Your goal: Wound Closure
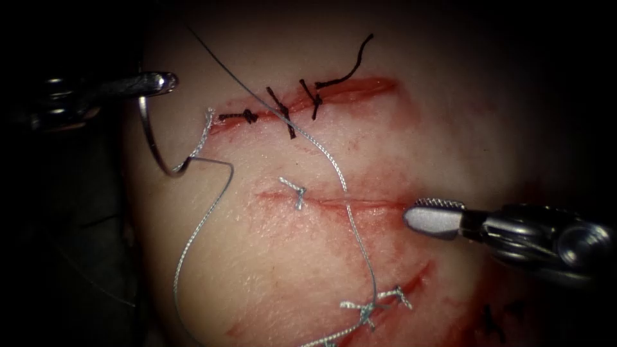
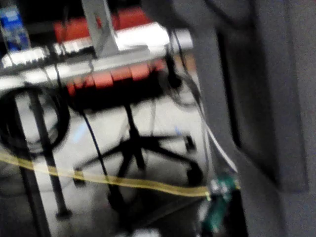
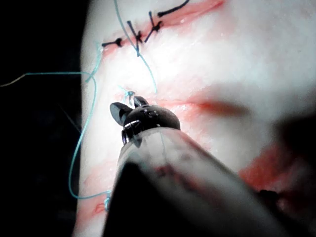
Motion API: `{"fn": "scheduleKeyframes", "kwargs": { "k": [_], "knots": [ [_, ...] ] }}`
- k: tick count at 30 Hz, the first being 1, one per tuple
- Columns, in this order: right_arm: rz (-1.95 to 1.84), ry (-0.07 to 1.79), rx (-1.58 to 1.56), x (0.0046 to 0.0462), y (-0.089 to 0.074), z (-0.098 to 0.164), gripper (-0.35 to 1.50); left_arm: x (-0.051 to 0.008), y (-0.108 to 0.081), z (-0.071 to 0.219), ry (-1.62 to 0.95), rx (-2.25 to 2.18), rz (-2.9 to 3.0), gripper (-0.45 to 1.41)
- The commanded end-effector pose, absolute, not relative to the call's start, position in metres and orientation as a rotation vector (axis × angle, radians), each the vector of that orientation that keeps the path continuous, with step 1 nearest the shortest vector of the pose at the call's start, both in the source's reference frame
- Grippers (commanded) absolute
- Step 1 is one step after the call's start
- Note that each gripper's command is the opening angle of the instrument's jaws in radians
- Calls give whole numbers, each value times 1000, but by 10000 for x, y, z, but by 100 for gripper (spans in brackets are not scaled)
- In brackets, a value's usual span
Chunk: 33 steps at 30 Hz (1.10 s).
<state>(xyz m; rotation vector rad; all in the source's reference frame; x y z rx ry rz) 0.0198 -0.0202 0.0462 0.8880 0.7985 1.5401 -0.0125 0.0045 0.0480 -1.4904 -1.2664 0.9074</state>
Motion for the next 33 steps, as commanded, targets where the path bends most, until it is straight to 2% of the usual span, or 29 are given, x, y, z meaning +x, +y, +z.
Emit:
{"fn": "scheduleKeyframes", "kwargs": {
  "k": [1, 6, 9, 14, 20, 26, 33],
  "knots": [
    [1551, 761, 936, 208, -220, 478, 61, -129, 44, 486, -1275, -1478, 898, -45],
    [1502, 720, 976, 223, -247, 504, 73, -126, 45, 487, -1288, -1472, 895, -45],
    [1517, 698, 962, 234, -258, 520, 56, -126, 45, 490, -1289, -1471, 900, -45],
    [1522, 635, 880, 249, -251, 535, 59, -130, 42, 498, -1287, -1471, 913, -45],
    [1405, 689, 803, 247, -235, 544, 100, -134, 40, 499, -1283, -1465, 939, -45],
    [1402, 660, 765, 241, -226, 546, 81, -134, 39, 504, -1279, -1455, 955, -45],
    [1418, 664, 736, 254, -216, 553, 39, -138, 37, 506, -1278, -1454, 960, -45]
  ]
}}
